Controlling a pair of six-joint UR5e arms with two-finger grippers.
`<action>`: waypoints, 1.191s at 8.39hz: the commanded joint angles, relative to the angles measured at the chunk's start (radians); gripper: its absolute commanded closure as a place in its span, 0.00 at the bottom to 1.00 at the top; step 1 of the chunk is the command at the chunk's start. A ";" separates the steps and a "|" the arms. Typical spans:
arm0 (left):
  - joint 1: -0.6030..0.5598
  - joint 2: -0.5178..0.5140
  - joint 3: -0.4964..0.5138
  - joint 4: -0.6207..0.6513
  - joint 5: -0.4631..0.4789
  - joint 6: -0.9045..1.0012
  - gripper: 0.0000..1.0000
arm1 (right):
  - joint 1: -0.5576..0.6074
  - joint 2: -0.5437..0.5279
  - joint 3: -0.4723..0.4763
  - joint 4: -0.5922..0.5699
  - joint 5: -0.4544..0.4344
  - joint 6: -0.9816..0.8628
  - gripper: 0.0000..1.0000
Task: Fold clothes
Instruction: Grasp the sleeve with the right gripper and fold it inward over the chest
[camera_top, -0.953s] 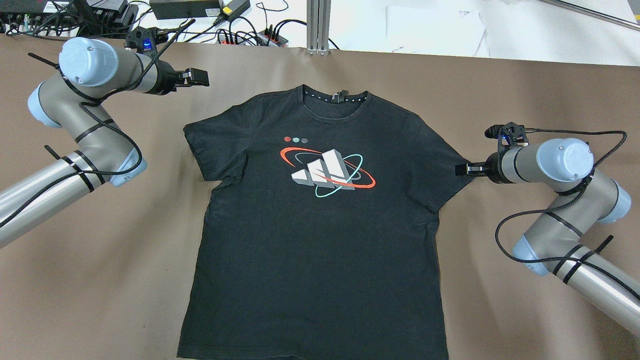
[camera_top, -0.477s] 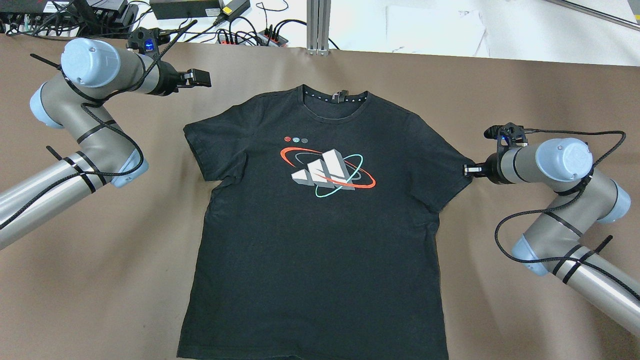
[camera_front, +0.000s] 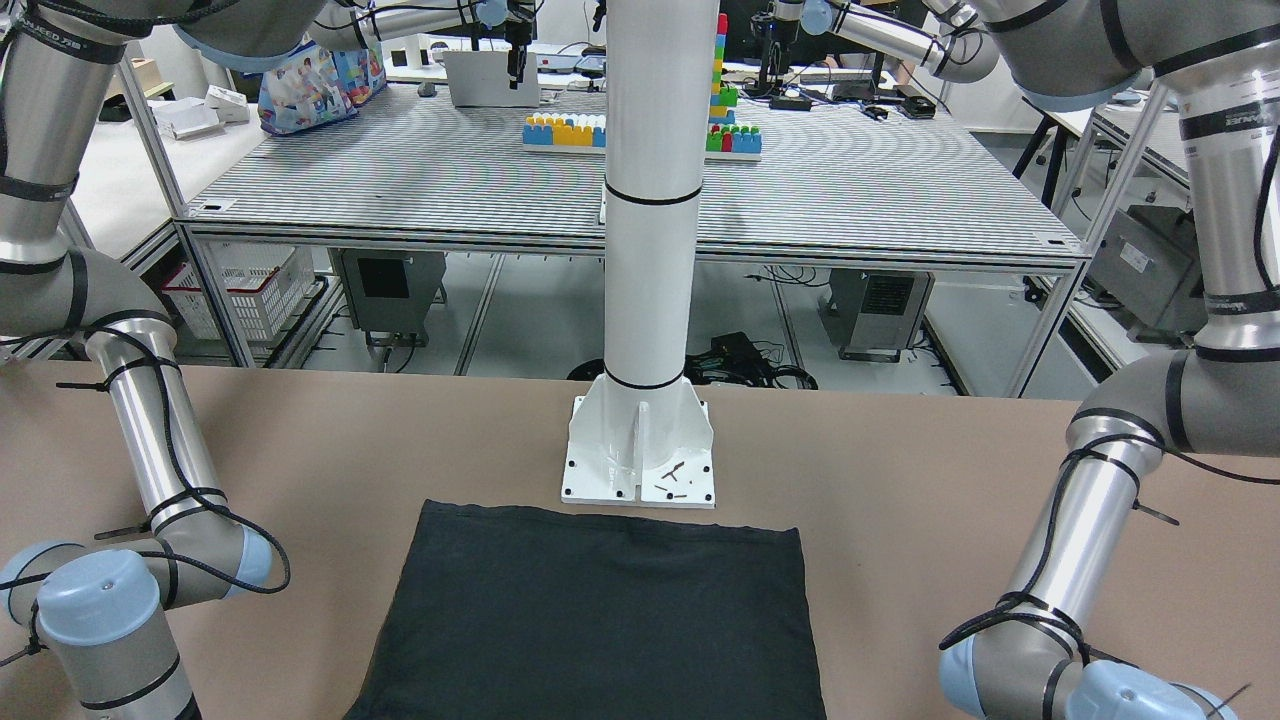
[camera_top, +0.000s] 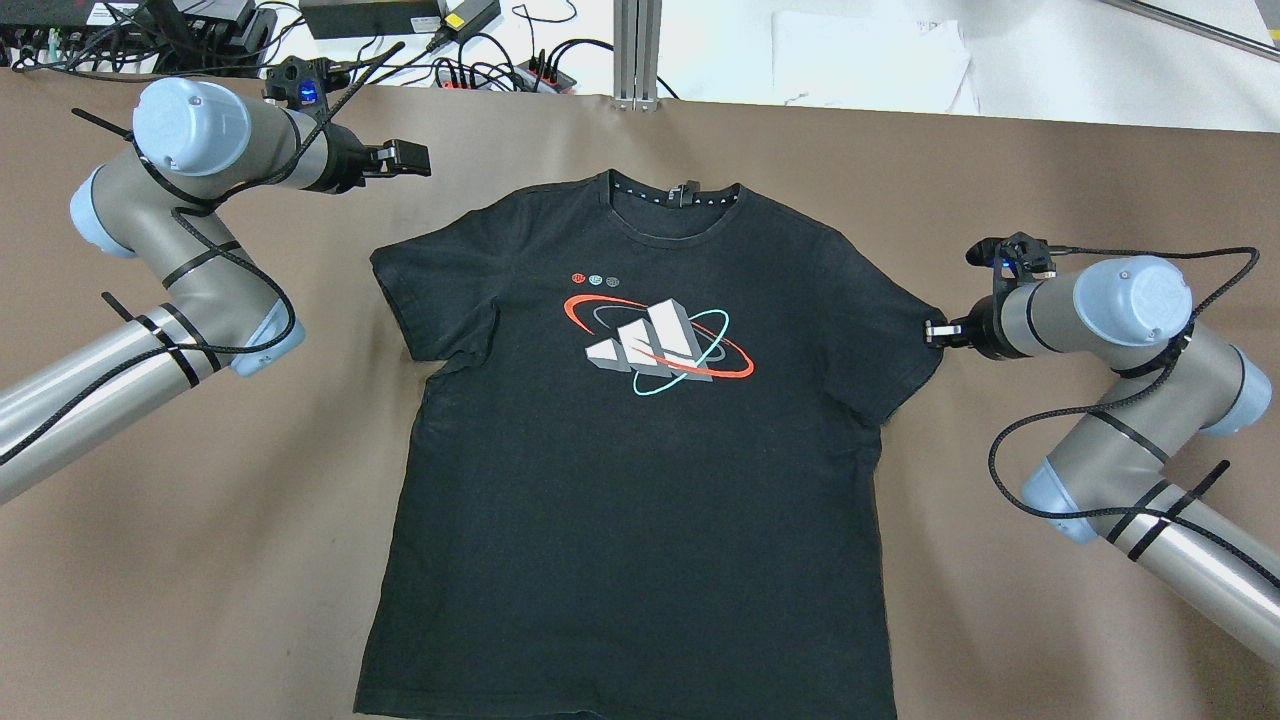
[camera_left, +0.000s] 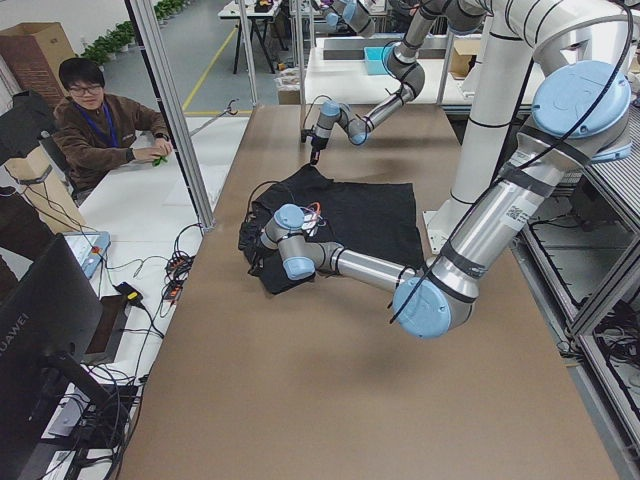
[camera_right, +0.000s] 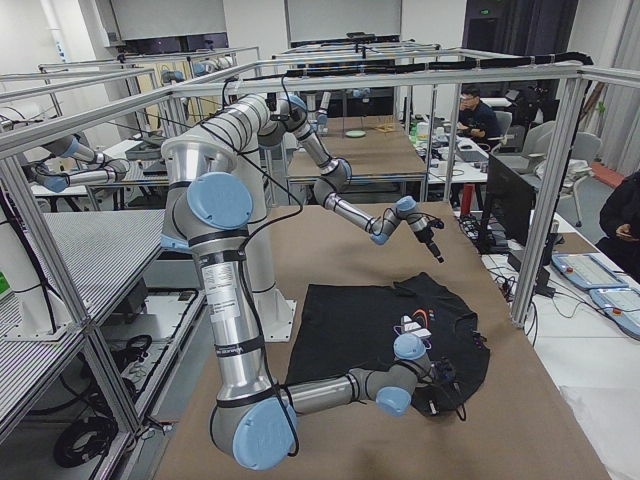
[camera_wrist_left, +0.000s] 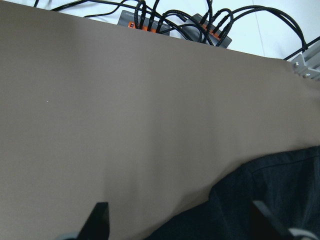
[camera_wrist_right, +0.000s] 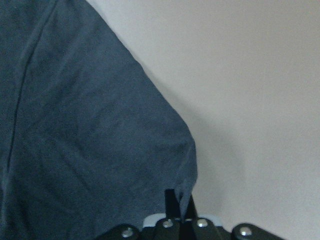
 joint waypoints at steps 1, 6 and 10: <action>-0.001 -0.002 0.000 -0.001 0.000 -0.005 0.00 | 0.005 0.090 0.132 -0.252 0.010 0.002 1.00; -0.002 0.012 -0.004 -0.005 0.000 -0.023 0.00 | -0.086 0.348 0.057 -0.461 -0.083 0.005 1.00; -0.002 0.027 -0.003 -0.008 0.002 -0.047 0.00 | -0.120 0.514 -0.127 -0.458 -0.152 0.056 1.00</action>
